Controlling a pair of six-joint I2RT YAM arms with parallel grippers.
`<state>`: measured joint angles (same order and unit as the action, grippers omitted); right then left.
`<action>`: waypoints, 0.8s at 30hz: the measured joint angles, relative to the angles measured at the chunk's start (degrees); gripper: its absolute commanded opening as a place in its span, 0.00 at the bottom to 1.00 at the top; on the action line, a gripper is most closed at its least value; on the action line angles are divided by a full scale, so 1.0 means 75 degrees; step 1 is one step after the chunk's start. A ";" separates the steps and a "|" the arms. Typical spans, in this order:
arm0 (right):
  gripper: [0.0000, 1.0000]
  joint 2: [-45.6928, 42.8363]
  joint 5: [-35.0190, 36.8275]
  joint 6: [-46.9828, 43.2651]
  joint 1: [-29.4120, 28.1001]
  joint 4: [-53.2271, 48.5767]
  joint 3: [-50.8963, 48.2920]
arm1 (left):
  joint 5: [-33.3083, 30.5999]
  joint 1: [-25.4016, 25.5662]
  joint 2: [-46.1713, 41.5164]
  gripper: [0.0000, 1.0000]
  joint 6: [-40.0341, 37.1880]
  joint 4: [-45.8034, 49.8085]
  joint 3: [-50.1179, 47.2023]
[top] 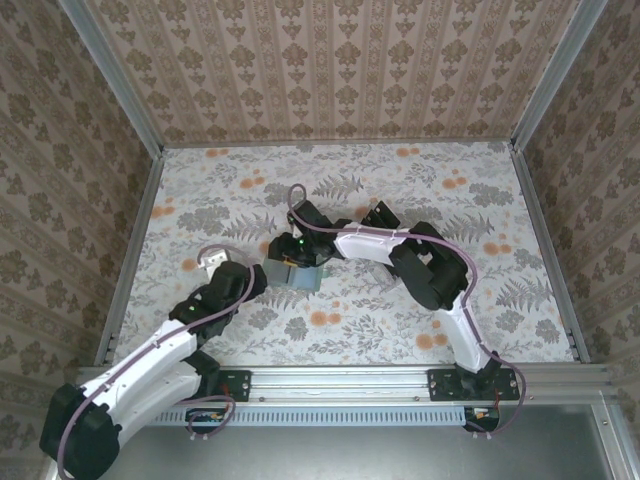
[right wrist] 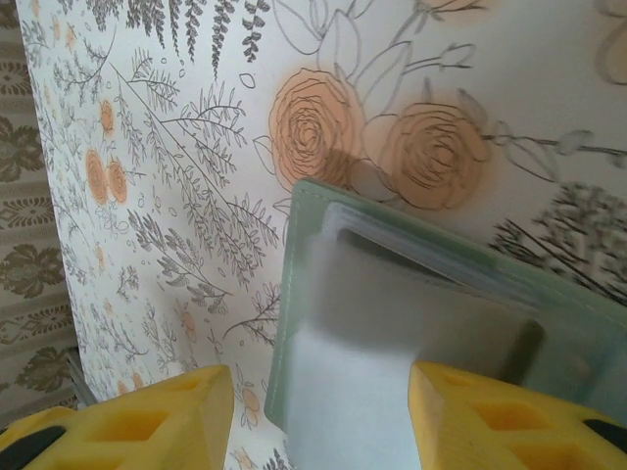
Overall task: Put the credit cards into the card holder
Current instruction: Flip over the card slot on the card holder.
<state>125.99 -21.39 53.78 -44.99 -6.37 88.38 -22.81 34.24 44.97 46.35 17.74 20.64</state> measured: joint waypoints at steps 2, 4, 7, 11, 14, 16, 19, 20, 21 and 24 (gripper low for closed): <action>0.52 0.0172 -0.0003 -0.0003 -0.0041 -0.0099 0.0230 | 0.0064 -0.0090 0.0003 1.00 0.0000 0.0070 -0.0006; 0.52 0.0306 -0.0003 -0.0006 -0.0047 -0.0169 0.0402 | 0.0117 -0.0143 0.0009 1.00 0.0000 0.0111 -0.0006; 0.52 0.0353 -0.0006 -0.0006 -0.0058 -0.0221 0.0490 | 0.0221 -0.0219 0.0055 1.00 -0.0003 0.0154 -0.0006; 0.52 0.0353 -0.0052 -0.0099 -0.0058 -0.0245 0.0536 | 0.0356 -0.0321 0.0198 1.00 -0.0035 0.0201 -0.0006; 0.52 0.0353 -0.0245 -0.0204 -0.0032 -0.0198 0.0568 | 0.0458 -0.0423 0.0297 1.00 -0.0131 0.0300 0.0003; 0.52 0.0335 -0.0382 -0.0323 -0.0006 -0.0181 0.0577 | 0.0504 -0.0487 0.0364 1.00 -0.0184 0.0391 0.0029; 0.52 0.0143 -0.0443 -0.0560 0.0038 -0.0297 0.0568 | 0.0624 -0.0595 0.0530 1.00 -0.0286 0.0490 0.0181; 0.52 -0.0009 -0.0443 -0.0635 0.0050 -0.0344 0.0522 | 0.0673 -0.0632 0.0627 1.00 -0.0323 0.0498 0.0274; 0.52 -0.0175 -0.0440 -0.0711 0.0050 -0.0364 0.0434 | 0.0702 -0.0656 0.0729 1.00 -0.0350 0.0498 0.0361; 0.52 -0.0924 -0.0440 -0.0842 0.0079 -0.0347 -0.0146 | 0.0816 -0.0731 0.1052 1.00 -0.0405 0.0475 0.0627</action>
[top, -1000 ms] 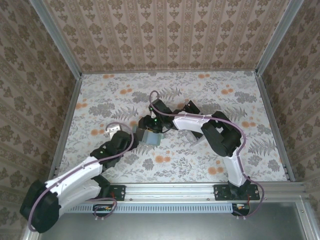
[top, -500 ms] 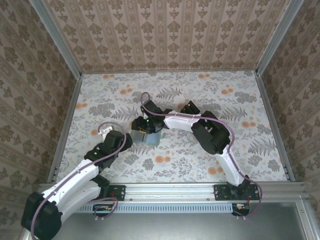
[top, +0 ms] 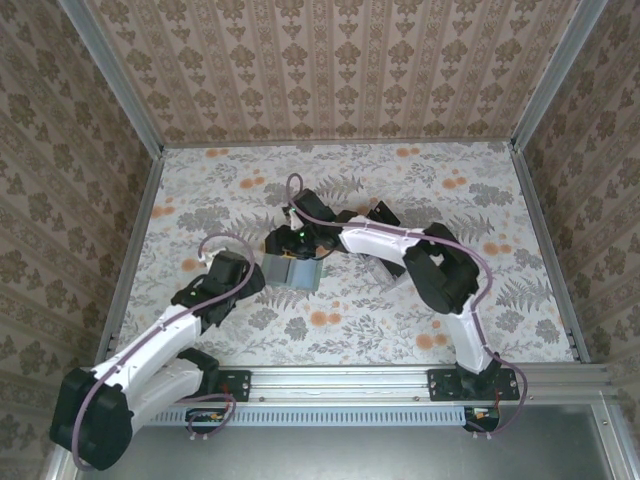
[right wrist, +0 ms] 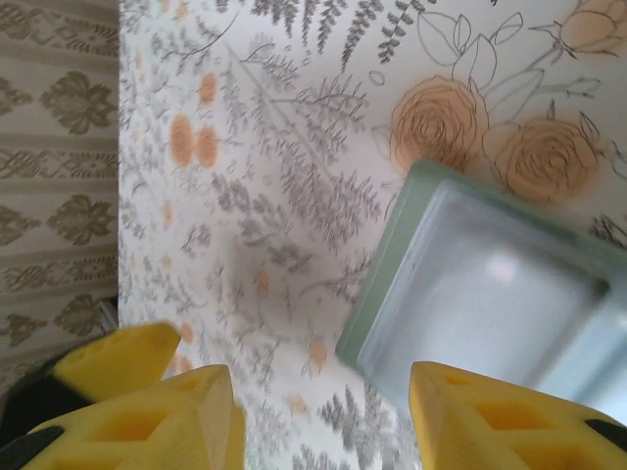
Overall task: Put the credit cards into the card holder
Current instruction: Flip over the card slot on the card holder.
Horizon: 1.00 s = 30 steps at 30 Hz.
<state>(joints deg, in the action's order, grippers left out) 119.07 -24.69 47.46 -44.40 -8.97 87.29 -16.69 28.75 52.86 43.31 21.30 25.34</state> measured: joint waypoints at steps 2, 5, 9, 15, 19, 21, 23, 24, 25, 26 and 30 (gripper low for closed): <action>0.52 -0.0510 0.0006 -0.0032 0.0000 0.0070 -0.0548 | 0.0058 -0.0041 0.0192 1.00 -0.0038 -0.0026 0.0117; 0.52 -0.1005 0.0006 -0.0047 0.0000 0.0315 -0.1408 | 0.0096 -0.0064 0.0478 1.00 -0.0134 -0.0032 0.0297; 0.52 -0.1090 0.0038 -0.0026 0.0000 0.0487 -0.2224 | 0.0146 -0.0105 0.0848 1.00 -0.0265 -0.0096 0.0525; 0.52 -0.1067 0.0117 -0.0143 0.0052 0.0507 -0.2614 | 0.0224 -0.0149 0.1011 1.00 -0.0428 -0.0204 0.0562; 0.52 -0.1061 0.0178 -0.0335 0.0268 0.0542 -0.2614 | 0.0286 -0.0149 0.1061 1.00 -0.0469 -0.0271 0.0562; 0.52 -0.1017 0.0213 -0.0428 0.0437 0.0539 -0.2608 | 0.0318 -0.0149 0.1061 1.00 -0.0469 -0.0291 0.0562; 0.52 -0.0921 0.0236 -0.0539 0.0586 0.0527 -0.2602 | 0.0338 -0.0149 0.1061 1.00 -0.0469 -0.0326 0.0562; 0.52 -0.0860 0.0239 -0.0580 0.0662 0.0516 -0.2591 | 0.0344 -0.0149 0.1061 1.00 -0.0466 -0.0335 0.0562; 0.52 -0.0813 0.0233 -0.0627 0.0705 0.0484 -0.2567 | 0.0350 -0.0149 0.1058 1.00 -0.0466 -0.0335 0.0562; 0.52 -0.0761 0.0207 -0.0685 0.0764 0.0443 -0.2500 | 0.0367 -0.0149 0.1058 1.00 -0.0466 -0.0335 0.0562; 0.52 -0.0589 0.0236 -0.0880 0.0877 0.0315 -0.2145 | 0.0396 -0.0149 0.1032 1.00 -0.0469 -0.0347 0.0562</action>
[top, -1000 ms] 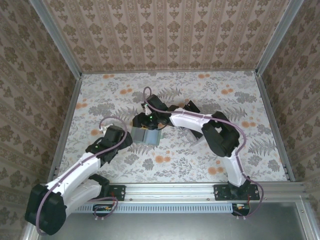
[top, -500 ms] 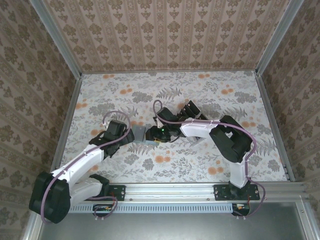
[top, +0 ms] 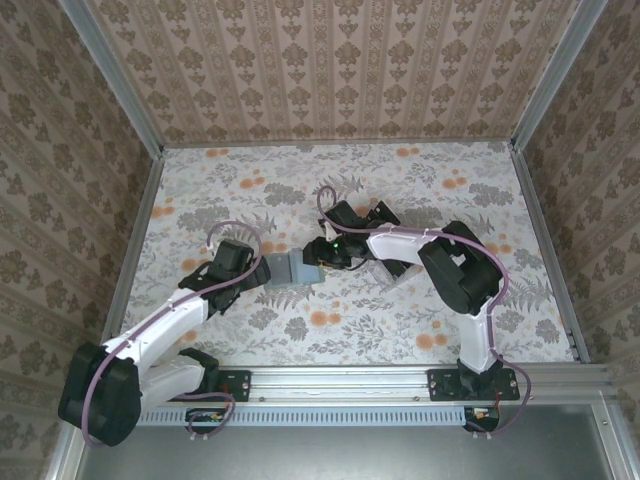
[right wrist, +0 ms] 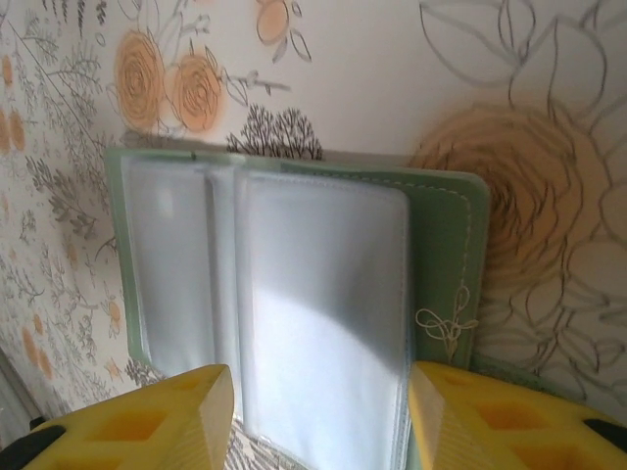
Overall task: Put the credit cards into the card holder
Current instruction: Flip over the card slot on the card holder, then pick up the credit card from the storage box.
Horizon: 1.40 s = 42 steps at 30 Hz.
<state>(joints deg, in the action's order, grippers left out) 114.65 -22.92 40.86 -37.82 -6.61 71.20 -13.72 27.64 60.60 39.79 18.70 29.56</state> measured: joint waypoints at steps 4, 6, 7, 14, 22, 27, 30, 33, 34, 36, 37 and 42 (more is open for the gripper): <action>0.52 0.0128 -0.0009 -0.0099 0.0047 -0.0108 0.0204 | 0.0009 0.0000 -0.0029 1.00 0.0003 -0.0012 0.0000; 0.51 0.0125 -0.0041 -0.0154 0.0061 -0.0187 0.0283 | 0.0035 0.0000 -0.0041 1.00 0.0003 -0.0020 0.0000; 0.51 0.0119 -0.0052 -0.0184 0.0061 -0.0192 0.0309 | 0.0047 -0.0006 -0.0044 1.00 0.0000 -0.0023 0.0000; 0.51 -0.0699 0.0041 -0.0562 0.0134 -0.0921 0.0519 | 0.0093 -0.0012 -0.0044 1.00 -0.0006 -0.0041 0.0000; 0.47 -0.1390 0.1877 -0.2060 0.0589 -0.2742 0.1749 | 0.0125 -0.0085 0.0163 1.00 -0.0134 -0.0032 0.0146; 0.35 -0.1236 0.3316 -0.2987 0.0807 -0.3914 0.1903 | 0.0146 -0.0099 0.0277 1.00 -0.0140 -0.0035 0.0291; 0.29 -0.0959 0.3832 -0.3331 0.0804 -0.4287 0.2060 | 0.0146 -0.0099 0.0291 1.00 -0.0140 -0.0035 0.0300; 0.27 -0.0746 0.4188 -0.3582 0.0775 -0.4511 0.2113 | 0.0146 -0.0099 0.0332 1.00 -0.0137 -0.0035 0.0300; 0.26 -0.0688 0.4293 -0.3646 0.0761 -0.4558 0.2116 | 0.0146 -0.0099 0.0344 1.00 -0.0137 -0.0035 0.0300; 0.26 -0.0568 0.4482 -0.3742 0.0723 -0.4645 0.2133 | 0.0146 -0.0096 0.0379 1.00 -0.0140 -0.0035 0.0300; 0.26 -0.0519 0.4552 -0.3791 0.0702 -0.4663 0.2136 | 0.0146 -0.0099 0.0399 1.00 -0.0137 -0.0035 0.0303; 0.26 -0.0239 0.4931 -0.3931 0.0527 -0.4776 0.2145 | 0.0146 -0.0099 0.0446 1.00 -0.0137 -0.0035 0.0315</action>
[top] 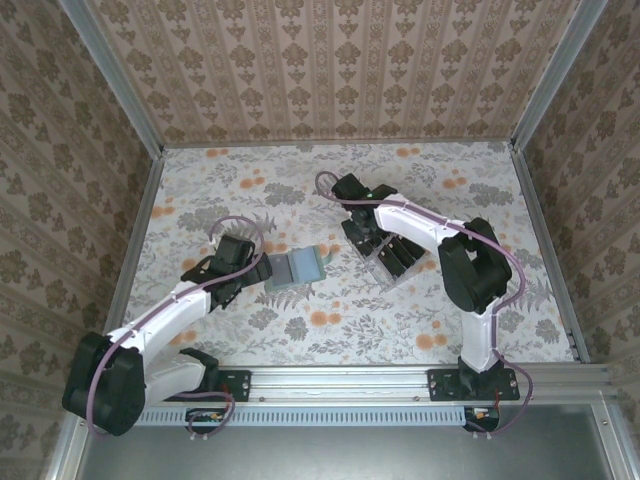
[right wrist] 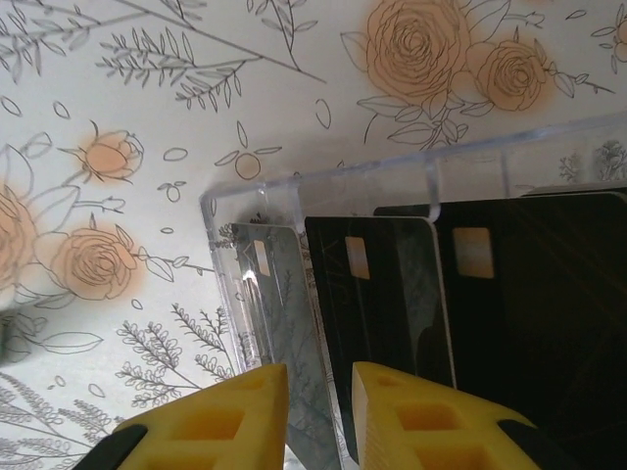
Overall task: Put the credit cards into the card holder
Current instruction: Pick up the credit card from the storage box.
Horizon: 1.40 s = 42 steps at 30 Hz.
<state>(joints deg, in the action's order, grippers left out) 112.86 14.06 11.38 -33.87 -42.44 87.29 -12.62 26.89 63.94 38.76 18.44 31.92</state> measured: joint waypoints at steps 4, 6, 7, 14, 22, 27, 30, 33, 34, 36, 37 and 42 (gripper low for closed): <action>0.26 0.0152 0.0297 -0.0114 -0.0117 -0.0015 0.0003 | 0.0000 0.0000 0.0012 1.00 -0.0003 0.0000 0.0000; 0.26 0.0227 0.0364 -0.0134 -0.0146 -0.0012 0.0006 | 0.0000 0.0000 0.0012 1.00 0.0000 0.0000 0.0000; 0.25 0.0271 0.0385 -0.0140 -0.0163 -0.0012 0.0009 | 0.0000 0.0000 0.0012 1.00 -0.0003 -0.0003 0.0000; 0.20 0.0364 0.0414 -0.0154 -0.0178 -0.0009 0.0012 | 0.0000 0.0000 0.0017 1.00 -0.0003 -0.0003 0.0000; 0.20 0.0364 0.0315 -0.0131 -0.0166 -0.0009 0.0015 | 0.0000 0.0000 0.0026 1.00 -0.0003 -0.0003 0.0000; 0.20 0.0358 0.0154 -0.0096 -0.0117 -0.0003 0.0015 | 0.0000 0.0000 0.0026 1.00 -0.0003 -0.0003 0.0000; 0.20 0.0338 0.0000 -0.0073 -0.0052 0.0003 0.0015 | 0.0000 0.0000 0.0026 1.00 -0.0003 -0.0006 0.0000; 0.19 0.0318 -0.0172 -0.0041 0.0012 0.0020 0.0012 | 0.0000 0.0000 0.0026 1.00 -0.0003 -0.0006 0.0000; 0.18 0.0300 -0.0227 -0.0032 0.0035 0.0029 0.0012 | 0.0000 0.0000 0.0026 1.00 -0.0003 -0.0009 0.0000; 0.16 0.0242 -0.0335 0.0012 0.0070 0.0058 -0.0003 | 0.0000 0.0000 0.0026 1.00 -0.0003 -0.0006 0.0000; 0.15 0.0213 -0.0379 0.0050 0.0085 0.0061 -0.0003 | 0.0000 0.0000 0.0026 1.00 0.0000 -0.0009 0.0000; 0.09 0.0117 -0.0621 0.0131 0.0128 0.0195 -0.0061 | 0.0003 0.0000 0.0026 1.00 -0.0003 -0.0009 0.0000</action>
<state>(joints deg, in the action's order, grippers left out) 113.73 9.41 12.36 -32.91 -40.97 86.83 -12.60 26.89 64.14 38.74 18.37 31.92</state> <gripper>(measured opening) 0.111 0.997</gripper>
